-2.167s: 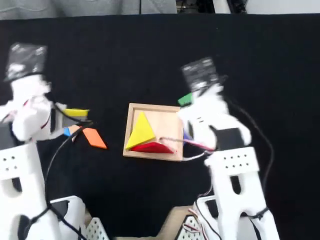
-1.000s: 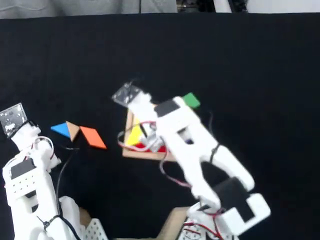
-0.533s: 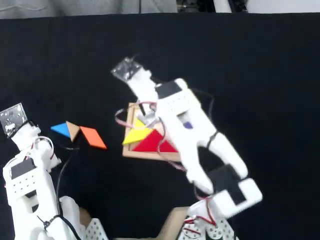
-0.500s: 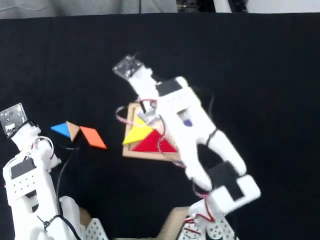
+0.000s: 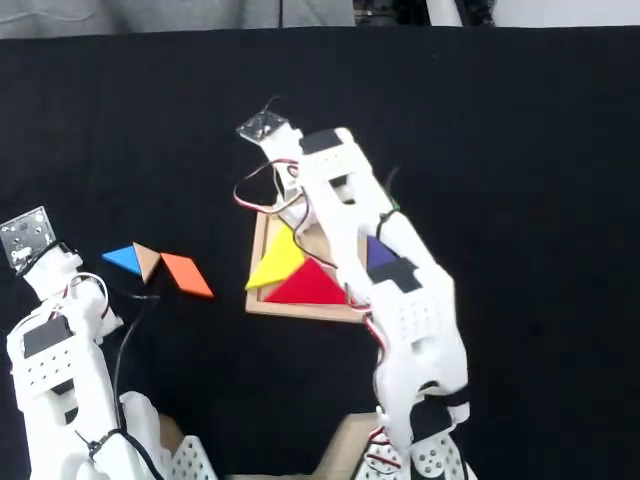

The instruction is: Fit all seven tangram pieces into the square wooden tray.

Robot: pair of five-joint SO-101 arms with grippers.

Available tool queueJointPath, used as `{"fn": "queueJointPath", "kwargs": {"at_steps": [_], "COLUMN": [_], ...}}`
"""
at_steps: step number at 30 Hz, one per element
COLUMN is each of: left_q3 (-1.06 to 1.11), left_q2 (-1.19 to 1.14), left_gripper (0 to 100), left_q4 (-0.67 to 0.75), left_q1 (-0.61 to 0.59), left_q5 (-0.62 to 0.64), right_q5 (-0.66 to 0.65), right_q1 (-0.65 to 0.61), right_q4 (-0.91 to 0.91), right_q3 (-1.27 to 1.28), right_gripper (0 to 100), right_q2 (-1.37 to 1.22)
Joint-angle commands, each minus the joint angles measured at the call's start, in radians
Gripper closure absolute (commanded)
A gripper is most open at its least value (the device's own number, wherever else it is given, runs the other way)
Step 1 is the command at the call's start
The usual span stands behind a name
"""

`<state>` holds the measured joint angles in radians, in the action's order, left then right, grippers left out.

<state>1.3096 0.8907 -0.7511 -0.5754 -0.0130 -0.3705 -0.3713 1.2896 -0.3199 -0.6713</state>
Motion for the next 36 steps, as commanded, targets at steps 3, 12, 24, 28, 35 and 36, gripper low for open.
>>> {"fn": "queueJointPath", "kwargs": {"at_steps": [3, 12, 24, 28, 35, 36], "left_q3": [-0.004, -0.004, -0.004, -0.004, -0.004, -0.004], "left_q2": [0.017, 0.017, 0.017, 0.017, 0.017, 0.017], "left_gripper": [97, 97, 97, 97, 97, 97], "left_q4": [0.017, 0.017, 0.017, 0.017, 0.017, 0.017], "left_q1": [-0.004, -0.004, -0.004, -0.004, -0.004, -0.004], "left_q5": [0.005, 0.005, 0.005, 0.005, 0.005, 0.005], "right_q5": [-0.009, -0.009, -0.009, -0.009, -0.009, -0.009], "right_q1": [-0.043, -0.130, 0.083, 0.038, -0.025, -0.032], "right_q4": [0.046, 0.170, 0.466, 0.463, 0.338, 0.338], "right_q3": [-0.189, -0.437, -0.585, -0.418, -0.191, -0.180], "right_gripper": [98.8, 98.8, 98.8, 98.8, 98.8, 98.8], "right_q2": [-0.056, -0.133, -0.113, -0.120, -0.119, -0.119]}}
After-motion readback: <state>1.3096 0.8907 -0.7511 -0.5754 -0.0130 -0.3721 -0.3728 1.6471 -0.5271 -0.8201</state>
